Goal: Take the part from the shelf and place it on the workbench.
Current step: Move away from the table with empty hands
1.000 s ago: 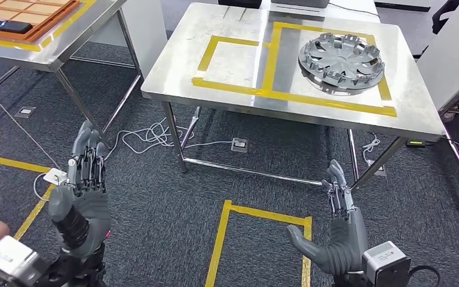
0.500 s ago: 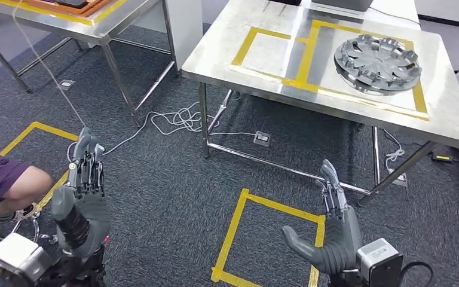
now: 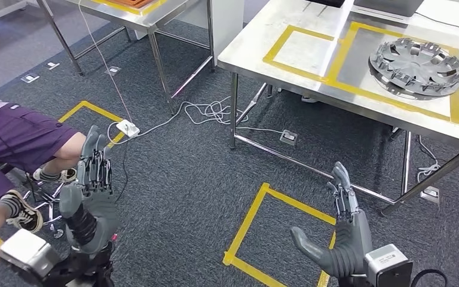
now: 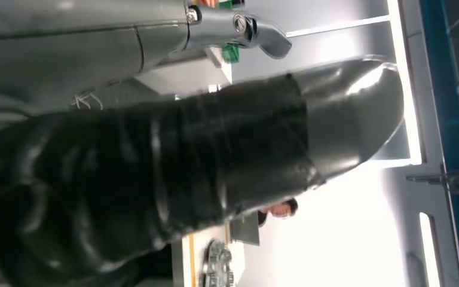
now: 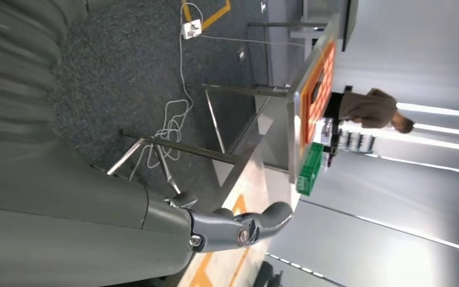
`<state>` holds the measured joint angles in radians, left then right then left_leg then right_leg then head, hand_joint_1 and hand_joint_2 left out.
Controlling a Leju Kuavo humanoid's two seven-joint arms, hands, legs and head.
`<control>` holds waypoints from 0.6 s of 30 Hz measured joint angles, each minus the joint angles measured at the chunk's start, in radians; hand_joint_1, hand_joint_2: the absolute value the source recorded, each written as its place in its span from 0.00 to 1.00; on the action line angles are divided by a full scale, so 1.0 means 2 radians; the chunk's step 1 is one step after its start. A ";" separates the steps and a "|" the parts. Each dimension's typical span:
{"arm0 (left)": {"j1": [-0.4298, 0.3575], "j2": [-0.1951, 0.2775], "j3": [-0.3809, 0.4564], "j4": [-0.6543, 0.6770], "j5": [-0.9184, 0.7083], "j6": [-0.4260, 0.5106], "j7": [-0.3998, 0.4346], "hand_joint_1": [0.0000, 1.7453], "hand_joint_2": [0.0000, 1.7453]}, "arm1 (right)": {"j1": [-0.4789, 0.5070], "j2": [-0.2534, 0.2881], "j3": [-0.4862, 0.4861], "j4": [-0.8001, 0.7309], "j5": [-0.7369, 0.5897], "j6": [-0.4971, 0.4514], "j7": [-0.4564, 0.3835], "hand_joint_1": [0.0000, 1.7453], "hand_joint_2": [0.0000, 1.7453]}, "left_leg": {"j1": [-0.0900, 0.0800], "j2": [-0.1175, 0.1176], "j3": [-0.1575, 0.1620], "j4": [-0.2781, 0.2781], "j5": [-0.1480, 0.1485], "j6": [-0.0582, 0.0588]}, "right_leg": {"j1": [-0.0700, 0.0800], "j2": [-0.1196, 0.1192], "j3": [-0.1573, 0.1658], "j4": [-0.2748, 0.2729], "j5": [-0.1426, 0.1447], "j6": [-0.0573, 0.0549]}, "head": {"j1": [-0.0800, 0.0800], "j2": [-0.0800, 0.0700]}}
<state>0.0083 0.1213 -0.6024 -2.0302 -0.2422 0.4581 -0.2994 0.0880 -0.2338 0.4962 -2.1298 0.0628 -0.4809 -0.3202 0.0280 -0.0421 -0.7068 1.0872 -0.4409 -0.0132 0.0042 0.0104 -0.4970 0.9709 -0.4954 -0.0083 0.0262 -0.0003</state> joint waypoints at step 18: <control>0.007 -0.001 0.000 0.003 0.000 0.005 0.000 0.00 0.00 | 0.002 -0.002 0.001 -0.002 0.004 -0.015 0.011 0.00 0.00 | -0.004 0.023 0.074 -0.037 -0.021 0.030 | -0.003 -0.011 -0.102 0.142 -0.041 0.031 | 0.001 0.000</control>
<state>0.0214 0.1194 -0.6027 -2.0243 -0.2430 0.4681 -0.2990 0.0926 -0.2370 0.4974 -2.1332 0.0711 -0.5111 -0.2985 0.0191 0.0038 -0.5595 1.0124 -0.4823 0.0459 -0.0017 -0.0114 -0.7001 1.2540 -0.5779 0.0531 0.0286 -0.0004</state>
